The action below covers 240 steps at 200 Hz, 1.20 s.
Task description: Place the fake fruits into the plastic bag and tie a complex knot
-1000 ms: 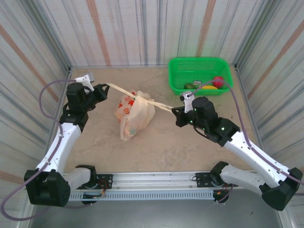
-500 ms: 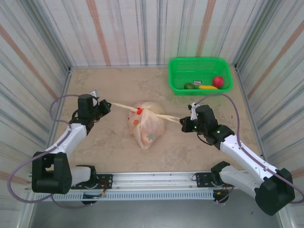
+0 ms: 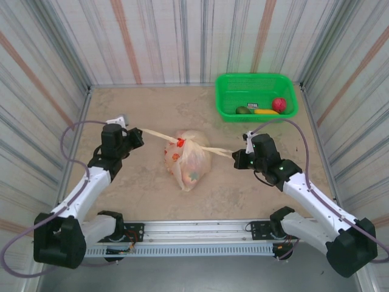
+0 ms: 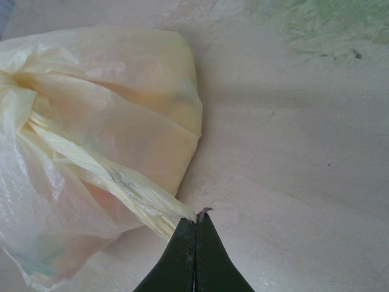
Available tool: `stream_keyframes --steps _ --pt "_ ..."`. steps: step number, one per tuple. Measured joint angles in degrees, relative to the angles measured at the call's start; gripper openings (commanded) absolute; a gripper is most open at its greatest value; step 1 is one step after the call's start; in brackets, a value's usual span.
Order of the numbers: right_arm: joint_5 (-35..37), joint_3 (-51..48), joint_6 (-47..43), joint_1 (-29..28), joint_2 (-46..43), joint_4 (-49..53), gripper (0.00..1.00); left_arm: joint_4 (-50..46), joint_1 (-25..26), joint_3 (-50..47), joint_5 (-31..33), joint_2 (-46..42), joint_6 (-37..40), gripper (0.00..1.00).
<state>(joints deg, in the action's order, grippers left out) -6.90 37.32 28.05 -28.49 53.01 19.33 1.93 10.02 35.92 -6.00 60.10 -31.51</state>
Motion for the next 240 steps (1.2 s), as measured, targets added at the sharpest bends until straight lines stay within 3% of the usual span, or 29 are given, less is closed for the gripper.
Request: stream_keyframes --steps 55,103,217,231,240 --pt "2.8 -2.0 6.1 1.3 -1.6 -0.5 0.00 -4.4 -0.6 -6.0 -0.2 -3.4 -2.8 0.00" --pt "0.5 -6.0 12.5 6.6 -0.1 -1.3 0.00 -6.1 -0.6 -6.1 -1.5 -3.0 -3.9 0.00" --pt "-4.8 -6.0 13.7 9.5 0.4 -3.1 0.00 -5.4 -0.5 -6.0 -1.3 -2.1 -3.1 0.00" --pt "-5.2 -5.9 12.2 9.4 0.4 -2.9 0.07 -5.5 0.9 -5.5 0.2 -1.7 -1.5 0.00" --pt "-4.9 -5.3 11.2 9.4 0.4 -2.3 0.12 -5.6 2.2 -4.8 1.5 -1.7 -0.6 0.08"
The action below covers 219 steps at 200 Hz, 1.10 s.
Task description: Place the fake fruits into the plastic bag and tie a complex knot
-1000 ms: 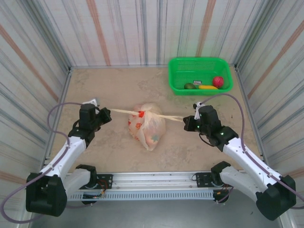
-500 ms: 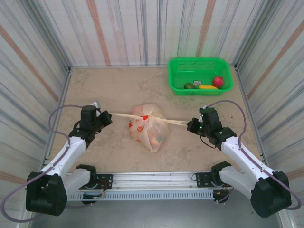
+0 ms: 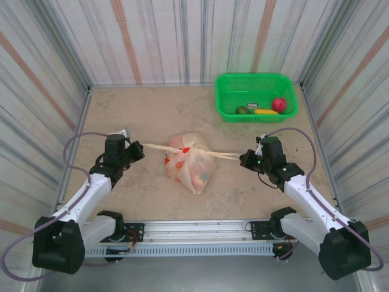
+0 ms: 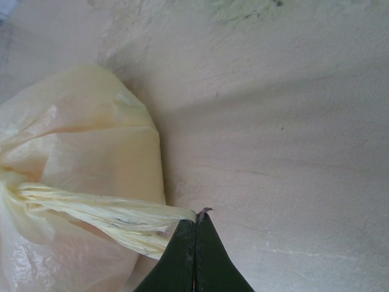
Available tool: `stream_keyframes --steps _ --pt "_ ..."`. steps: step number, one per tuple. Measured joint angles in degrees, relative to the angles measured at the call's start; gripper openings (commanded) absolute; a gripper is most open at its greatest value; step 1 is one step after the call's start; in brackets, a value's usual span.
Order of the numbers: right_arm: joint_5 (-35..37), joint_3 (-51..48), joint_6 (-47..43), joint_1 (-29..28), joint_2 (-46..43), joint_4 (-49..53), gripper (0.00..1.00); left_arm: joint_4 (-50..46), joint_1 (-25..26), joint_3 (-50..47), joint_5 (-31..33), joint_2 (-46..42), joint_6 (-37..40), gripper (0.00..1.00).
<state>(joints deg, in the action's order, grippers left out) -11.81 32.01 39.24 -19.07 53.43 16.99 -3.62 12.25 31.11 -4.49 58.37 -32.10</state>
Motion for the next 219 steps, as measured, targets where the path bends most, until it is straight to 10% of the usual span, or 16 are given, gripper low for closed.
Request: stream_keyframes --steps 67,97,219 --pt "1.5 2.6 -4.0 -0.5 -0.4 0.7 0.65 -3.9 3.6 2.5 5.8 -3.3 2.4 0.98" --pt "1.7 2.6 -5.8 -0.5 -3.9 1.4 1.00 -9.5 3.5 3.5 8.3 -6.6 2.0 0.99" --pt "15.4 22.1 -24.4 -1.2 -6.6 3.2 0.99 -6.4 5.7 24.2 20.0 -7.5 24.7 0.99"
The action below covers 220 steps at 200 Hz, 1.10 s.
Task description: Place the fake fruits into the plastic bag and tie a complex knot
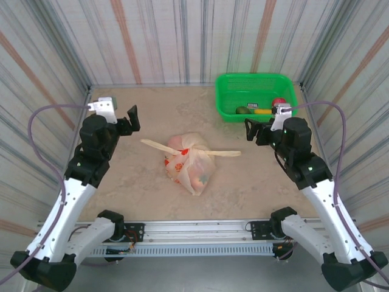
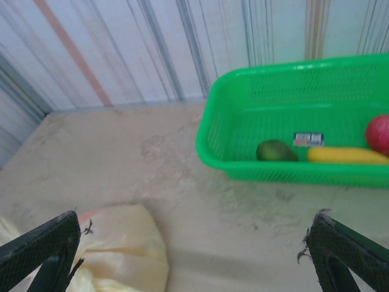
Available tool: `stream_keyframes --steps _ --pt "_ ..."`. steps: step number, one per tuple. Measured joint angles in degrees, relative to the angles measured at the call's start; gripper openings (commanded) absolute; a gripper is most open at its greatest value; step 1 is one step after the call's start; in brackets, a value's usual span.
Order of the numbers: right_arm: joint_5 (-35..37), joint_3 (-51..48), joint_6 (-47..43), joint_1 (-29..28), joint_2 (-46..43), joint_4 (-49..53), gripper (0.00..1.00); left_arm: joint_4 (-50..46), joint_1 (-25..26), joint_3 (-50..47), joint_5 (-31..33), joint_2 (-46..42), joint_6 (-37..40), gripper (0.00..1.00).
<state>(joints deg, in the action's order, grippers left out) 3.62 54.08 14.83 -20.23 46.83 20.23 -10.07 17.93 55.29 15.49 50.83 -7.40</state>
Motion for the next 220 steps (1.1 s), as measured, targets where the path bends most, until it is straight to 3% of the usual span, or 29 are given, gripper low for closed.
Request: stream_keyframes --steps 26,54,72,107,147,175,191,220 --pt "3.6 -7.3 -2.9 2.4 3.2 -8.3 0.99 10.7 -6.7 -5.8 -1.2 5.6 6.2 0.99" --pt "5.7 -13.2 -2.9 8.5 13.6 -16.0 0.99 19.1 -15.3 -16.0 -5.2 14.9 7.3 0.99" --pt "5.7 -17.3 -2.9 13.2 19.9 -19.4 0.99 22.3 -18.1 -22.0 -8.9 18.9 8.7 0.99" --pt "4.5 -22.3 -2.9 21.5 29.5 -27.7 0.99 27.9 -19.1 -26.2 -14.0 23.8 8.5 0.99" --pt "-0.7 -26.9 -5.7 22.2 34.5 -44.0 0.99 38.2 -18.9 -28.4 -18.9 29.2 9.1 0.99" --pt "-3.7 -29.7 -6.5 24.2 37.6 -56.3 0.99 52.6 -18.9 -33.8 -19.3 34.0 9.1 0.99" --pt "-5.9 -32.4 -6.6 25.2 40.9 -63.6 0.99 52.5 -18.6 -34.4 -19.3 35.8 9.3 0.99" --pt "-8.2 -33.8 -7.5 25.0 41.5 -65.5 0.99 53.6 -17.0 -32.5 -18.9 36.5 10.4 0.99"
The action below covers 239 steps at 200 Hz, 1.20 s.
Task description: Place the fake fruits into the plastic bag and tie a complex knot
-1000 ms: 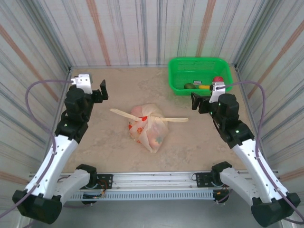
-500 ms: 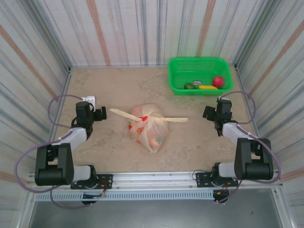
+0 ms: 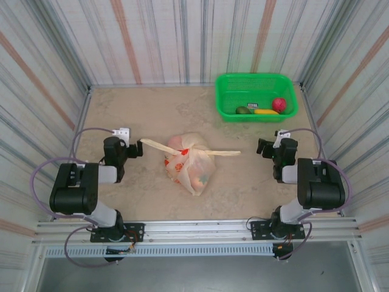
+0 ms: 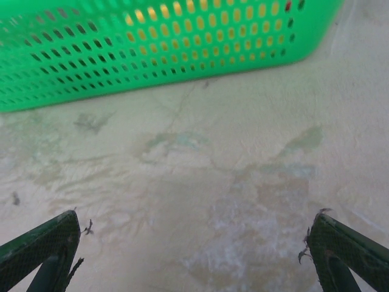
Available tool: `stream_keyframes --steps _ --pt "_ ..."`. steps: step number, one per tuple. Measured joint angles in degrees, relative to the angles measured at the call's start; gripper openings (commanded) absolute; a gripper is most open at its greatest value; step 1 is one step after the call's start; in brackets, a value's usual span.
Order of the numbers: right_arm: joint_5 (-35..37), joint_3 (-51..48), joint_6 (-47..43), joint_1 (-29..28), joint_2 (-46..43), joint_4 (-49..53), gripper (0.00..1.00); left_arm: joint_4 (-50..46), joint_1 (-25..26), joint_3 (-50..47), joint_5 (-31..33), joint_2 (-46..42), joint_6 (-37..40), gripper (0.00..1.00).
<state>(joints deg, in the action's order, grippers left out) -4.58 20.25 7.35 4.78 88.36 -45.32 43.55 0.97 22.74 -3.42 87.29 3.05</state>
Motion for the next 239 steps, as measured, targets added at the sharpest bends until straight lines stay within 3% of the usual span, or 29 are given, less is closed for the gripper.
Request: stream_keyframes --steps 239 --pt "0.7 2.6 -1.0 -1.7 0.2 -1.2 0.99 0.0 -0.1 0.9 0.0 -0.1 0.2 0.99"
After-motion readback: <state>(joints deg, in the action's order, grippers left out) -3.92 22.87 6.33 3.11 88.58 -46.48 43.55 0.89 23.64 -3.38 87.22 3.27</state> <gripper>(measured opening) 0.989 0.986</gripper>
